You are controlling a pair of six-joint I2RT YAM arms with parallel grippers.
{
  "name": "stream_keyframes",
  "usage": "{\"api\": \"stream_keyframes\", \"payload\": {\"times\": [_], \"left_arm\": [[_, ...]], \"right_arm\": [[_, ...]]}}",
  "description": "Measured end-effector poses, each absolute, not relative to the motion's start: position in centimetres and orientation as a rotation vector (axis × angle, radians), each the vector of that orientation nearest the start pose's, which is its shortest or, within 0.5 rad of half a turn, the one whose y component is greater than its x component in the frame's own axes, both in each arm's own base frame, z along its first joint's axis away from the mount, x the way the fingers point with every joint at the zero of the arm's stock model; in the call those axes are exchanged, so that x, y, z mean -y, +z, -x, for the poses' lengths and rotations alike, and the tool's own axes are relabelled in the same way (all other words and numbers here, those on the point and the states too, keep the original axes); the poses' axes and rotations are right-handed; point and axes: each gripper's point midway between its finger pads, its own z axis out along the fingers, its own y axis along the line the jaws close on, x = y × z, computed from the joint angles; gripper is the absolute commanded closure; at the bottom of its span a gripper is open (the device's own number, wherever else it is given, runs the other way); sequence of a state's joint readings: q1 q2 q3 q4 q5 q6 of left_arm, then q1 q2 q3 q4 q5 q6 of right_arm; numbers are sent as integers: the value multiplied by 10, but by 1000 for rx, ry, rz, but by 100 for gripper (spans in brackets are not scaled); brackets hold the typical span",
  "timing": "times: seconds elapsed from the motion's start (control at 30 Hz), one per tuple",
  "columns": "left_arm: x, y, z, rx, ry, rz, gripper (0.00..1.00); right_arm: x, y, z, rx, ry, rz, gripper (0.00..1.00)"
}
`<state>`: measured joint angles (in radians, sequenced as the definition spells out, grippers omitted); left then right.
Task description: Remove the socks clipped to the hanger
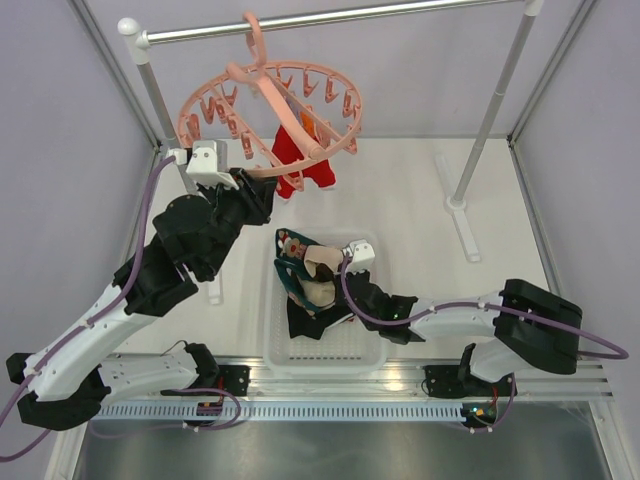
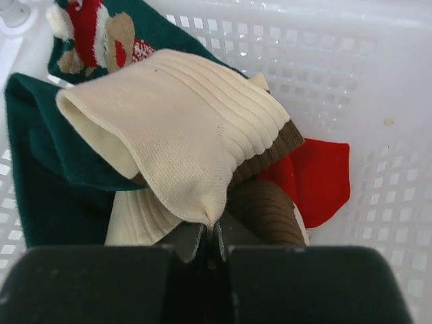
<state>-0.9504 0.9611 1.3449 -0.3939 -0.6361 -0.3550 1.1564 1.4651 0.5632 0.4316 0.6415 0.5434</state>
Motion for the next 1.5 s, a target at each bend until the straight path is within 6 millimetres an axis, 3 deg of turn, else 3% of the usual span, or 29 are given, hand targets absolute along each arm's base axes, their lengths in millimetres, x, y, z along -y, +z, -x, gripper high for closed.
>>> {"api": "stream_keyframes", "payload": {"times": [0.07, 0.17, 0.27, 0.43, 0.73, 0.97, 1.0, 1.27, 1.5], "left_arm": [[190, 435, -247, -1607, -529, 16, 55], [194, 432, -244, -1618, -549, -8, 44], [197, 428, -240, -1631, -567, -38, 39], [201, 431, -228, -1632, -628, -95, 37], [204, 429, -200, -1634, -746, -210, 36], [215, 406, -179, -1674, -831, -338, 36], [215, 401, -177, -1685, -834, -351, 36], [214, 360, -164, -1762, -836, -422, 36], [212, 348, -161, -1779, -835, -435, 36]], "right_arm": [[-310, 95, -232, -1946, 484, 197, 91], [-309, 111, -232, -1920, 512, 181, 82], [-308, 124, -231, -1901, 536, 171, 69], [-309, 144, -229, -1880, 576, 174, 50], [-310, 180, -220, -1842, 672, 185, 38], [-306, 206, -211, -1812, 728, 206, 27], [-306, 212, -210, -1806, 741, 216, 3], [-298, 261, -200, -1744, 807, 234, 2], [-283, 283, -200, -1738, 780, 203, 2]]}}
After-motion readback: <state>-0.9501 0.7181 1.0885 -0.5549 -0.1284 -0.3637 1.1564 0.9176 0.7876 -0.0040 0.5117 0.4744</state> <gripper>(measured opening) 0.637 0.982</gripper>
